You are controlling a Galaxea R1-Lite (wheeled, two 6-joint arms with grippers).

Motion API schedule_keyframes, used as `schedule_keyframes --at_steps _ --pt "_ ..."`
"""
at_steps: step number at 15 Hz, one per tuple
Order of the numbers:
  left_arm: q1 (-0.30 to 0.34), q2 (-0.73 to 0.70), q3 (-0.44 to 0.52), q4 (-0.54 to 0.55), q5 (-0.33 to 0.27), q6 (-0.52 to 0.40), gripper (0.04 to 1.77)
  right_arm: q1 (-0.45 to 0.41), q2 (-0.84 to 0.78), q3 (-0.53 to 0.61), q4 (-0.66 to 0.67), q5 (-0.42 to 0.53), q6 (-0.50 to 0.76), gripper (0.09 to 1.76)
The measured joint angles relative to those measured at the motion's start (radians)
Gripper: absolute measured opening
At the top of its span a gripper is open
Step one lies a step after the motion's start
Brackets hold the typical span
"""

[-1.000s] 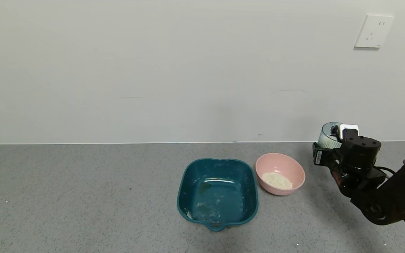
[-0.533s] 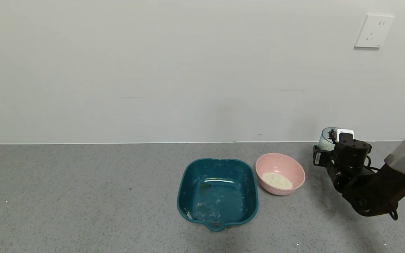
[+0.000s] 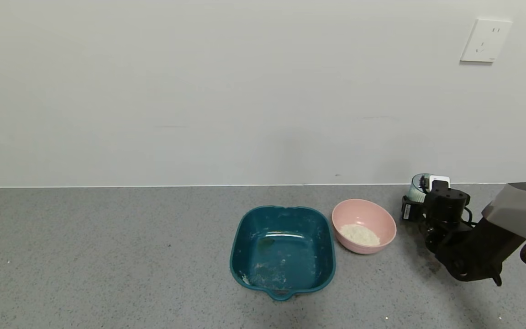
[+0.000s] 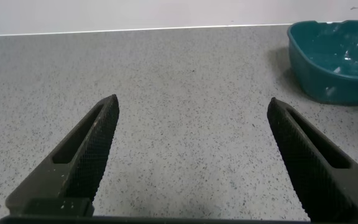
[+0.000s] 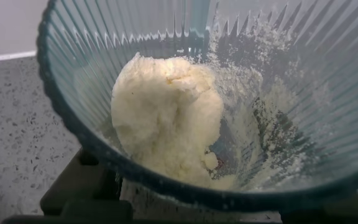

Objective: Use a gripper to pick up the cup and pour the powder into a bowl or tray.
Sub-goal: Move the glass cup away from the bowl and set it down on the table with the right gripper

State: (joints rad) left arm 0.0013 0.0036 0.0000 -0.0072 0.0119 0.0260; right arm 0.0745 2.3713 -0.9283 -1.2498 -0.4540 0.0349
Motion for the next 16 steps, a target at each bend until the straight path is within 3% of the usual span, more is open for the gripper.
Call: schedule_keyframes --at_steps 8,16 --pt "0.000 0.000 0.000 0.000 0.000 0.000 1.72 -0.003 0.024 0.003 0.000 0.001 -0.001 1.33" --pt "0.000 0.000 0.000 0.000 0.000 0.000 1.72 -0.003 0.020 0.033 -0.016 0.012 -0.003 1.58"
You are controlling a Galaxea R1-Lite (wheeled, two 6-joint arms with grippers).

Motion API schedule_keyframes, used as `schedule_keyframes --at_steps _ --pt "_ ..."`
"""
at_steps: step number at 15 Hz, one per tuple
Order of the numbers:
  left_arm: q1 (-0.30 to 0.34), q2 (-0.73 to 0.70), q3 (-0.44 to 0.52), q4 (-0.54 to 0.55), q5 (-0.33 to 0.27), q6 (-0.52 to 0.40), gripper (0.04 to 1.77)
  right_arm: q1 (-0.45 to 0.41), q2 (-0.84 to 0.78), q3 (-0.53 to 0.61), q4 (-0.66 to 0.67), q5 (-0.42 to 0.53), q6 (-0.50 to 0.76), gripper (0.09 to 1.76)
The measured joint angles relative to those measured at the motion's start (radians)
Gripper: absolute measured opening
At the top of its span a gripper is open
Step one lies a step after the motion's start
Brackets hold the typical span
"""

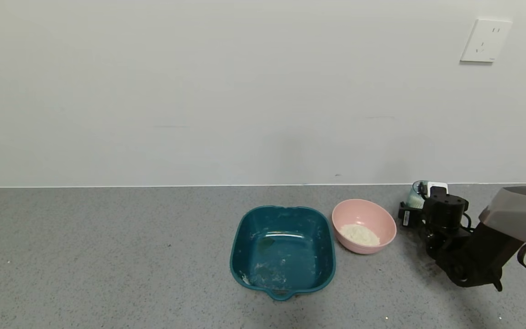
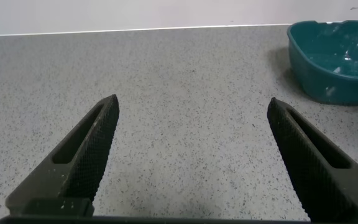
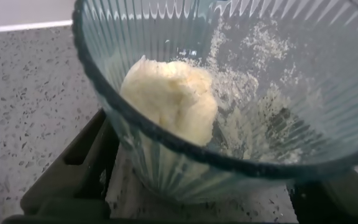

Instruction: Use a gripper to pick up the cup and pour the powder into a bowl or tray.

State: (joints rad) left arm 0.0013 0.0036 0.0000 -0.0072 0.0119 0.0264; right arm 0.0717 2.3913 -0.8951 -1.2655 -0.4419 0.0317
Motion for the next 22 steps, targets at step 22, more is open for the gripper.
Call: schedule_keyframes --at_steps 22 --pt "0.000 0.000 0.000 0.000 0.000 0.000 1.72 0.027 -0.682 0.598 0.109 0.237 -0.062 1.70"
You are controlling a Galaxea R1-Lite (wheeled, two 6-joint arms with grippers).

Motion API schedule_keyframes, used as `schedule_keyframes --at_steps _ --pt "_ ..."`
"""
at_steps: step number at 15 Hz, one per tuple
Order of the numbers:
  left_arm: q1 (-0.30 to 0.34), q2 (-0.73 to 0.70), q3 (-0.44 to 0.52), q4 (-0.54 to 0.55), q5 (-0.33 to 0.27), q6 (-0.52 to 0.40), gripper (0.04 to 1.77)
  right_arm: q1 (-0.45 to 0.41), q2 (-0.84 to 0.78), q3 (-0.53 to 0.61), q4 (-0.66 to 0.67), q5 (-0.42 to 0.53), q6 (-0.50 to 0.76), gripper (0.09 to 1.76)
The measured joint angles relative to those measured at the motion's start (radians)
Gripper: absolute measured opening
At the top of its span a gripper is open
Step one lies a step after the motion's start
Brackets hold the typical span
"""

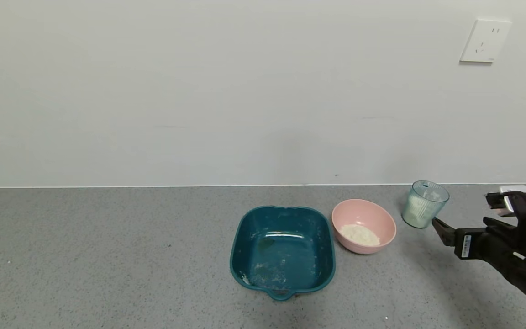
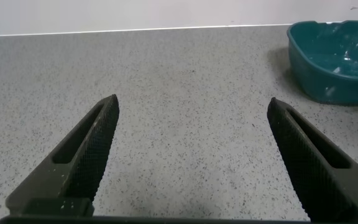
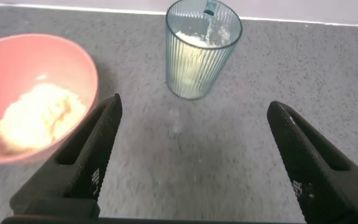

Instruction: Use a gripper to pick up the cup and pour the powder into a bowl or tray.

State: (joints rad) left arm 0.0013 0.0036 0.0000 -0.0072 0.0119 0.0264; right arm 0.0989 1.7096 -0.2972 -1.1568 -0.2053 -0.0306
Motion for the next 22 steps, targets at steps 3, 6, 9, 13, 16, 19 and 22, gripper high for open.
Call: schedule_keyframes --at_steps 3,6,9,13,16,19,22 --pt "0.000 0.000 0.000 0.000 0.000 0.000 1.72 0.029 -0.207 0.028 0.214 0.028 -0.002 1.70" --pt "0.000 0.000 0.000 0.000 0.000 0.000 1.72 0.065 -0.450 0.004 0.530 0.048 0.001 1.70" --pt "0.000 0.000 0.000 0.000 0.000 0.000 1.72 0.107 -0.703 -0.071 0.876 0.053 0.005 1.70" --pt "0.000 0.000 0.000 0.000 0.000 0.000 1.72 0.140 -0.995 -0.169 1.164 0.051 0.006 1.70" --pt "0.000 0.000 0.000 0.000 0.000 0.000 1.72 0.131 -1.173 -0.220 1.325 0.048 0.005 1.70" --pt "0.000 0.000 0.000 0.000 0.000 0.000 1.72 0.048 -1.287 -0.273 1.416 0.047 0.005 1.70" --pt "0.000 0.000 0.000 0.000 0.000 0.000 1.72 -0.057 -1.363 -0.293 1.434 0.055 0.005 1.70"
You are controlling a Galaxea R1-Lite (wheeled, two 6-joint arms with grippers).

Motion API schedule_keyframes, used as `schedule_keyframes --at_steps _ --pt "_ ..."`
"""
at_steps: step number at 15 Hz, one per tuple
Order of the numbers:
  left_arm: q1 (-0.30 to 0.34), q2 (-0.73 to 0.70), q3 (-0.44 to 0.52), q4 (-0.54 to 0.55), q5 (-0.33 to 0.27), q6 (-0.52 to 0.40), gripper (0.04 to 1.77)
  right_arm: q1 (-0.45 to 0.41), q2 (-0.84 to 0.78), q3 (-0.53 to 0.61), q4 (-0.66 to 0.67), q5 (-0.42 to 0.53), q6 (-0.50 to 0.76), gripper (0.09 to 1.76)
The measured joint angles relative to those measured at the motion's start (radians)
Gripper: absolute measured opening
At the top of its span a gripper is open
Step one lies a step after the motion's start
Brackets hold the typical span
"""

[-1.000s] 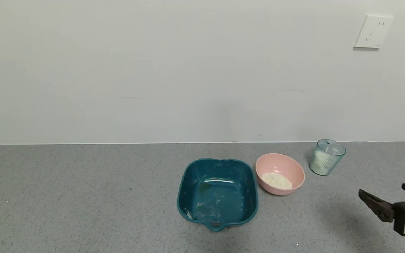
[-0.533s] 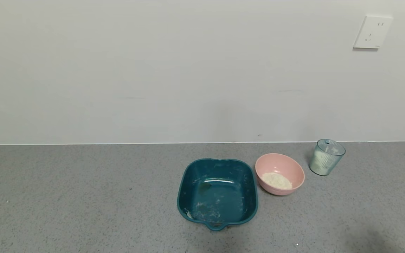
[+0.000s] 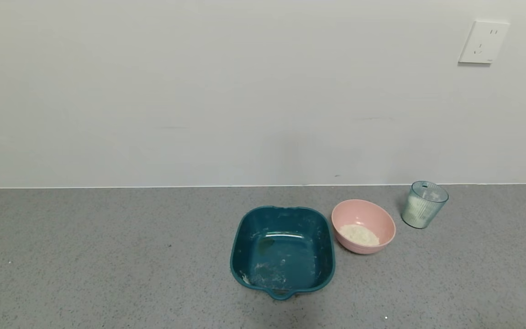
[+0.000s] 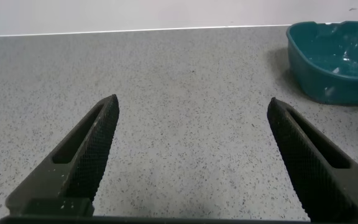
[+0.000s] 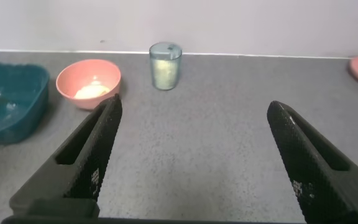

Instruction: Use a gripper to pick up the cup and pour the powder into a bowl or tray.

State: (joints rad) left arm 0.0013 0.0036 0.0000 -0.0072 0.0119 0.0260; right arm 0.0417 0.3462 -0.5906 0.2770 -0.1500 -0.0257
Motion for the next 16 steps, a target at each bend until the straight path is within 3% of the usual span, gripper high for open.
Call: schedule_keyframes --at_steps 6,11,14,16 --pt "0.000 0.000 0.000 0.000 0.000 0.000 1.72 -0.038 -0.143 -0.088 0.207 0.079 -0.001 1.70" --pt "0.000 0.000 0.000 0.000 0.000 0.000 1.72 -0.047 -0.297 -0.027 0.283 0.125 -0.024 1.70" --pt "0.000 0.000 0.000 0.000 0.000 0.000 1.72 -0.048 -0.336 0.074 0.230 0.116 -0.032 1.70" --pt "0.000 0.000 0.000 0.000 0.000 0.000 1.72 -0.048 -0.343 0.169 0.103 0.116 -0.032 1.70"
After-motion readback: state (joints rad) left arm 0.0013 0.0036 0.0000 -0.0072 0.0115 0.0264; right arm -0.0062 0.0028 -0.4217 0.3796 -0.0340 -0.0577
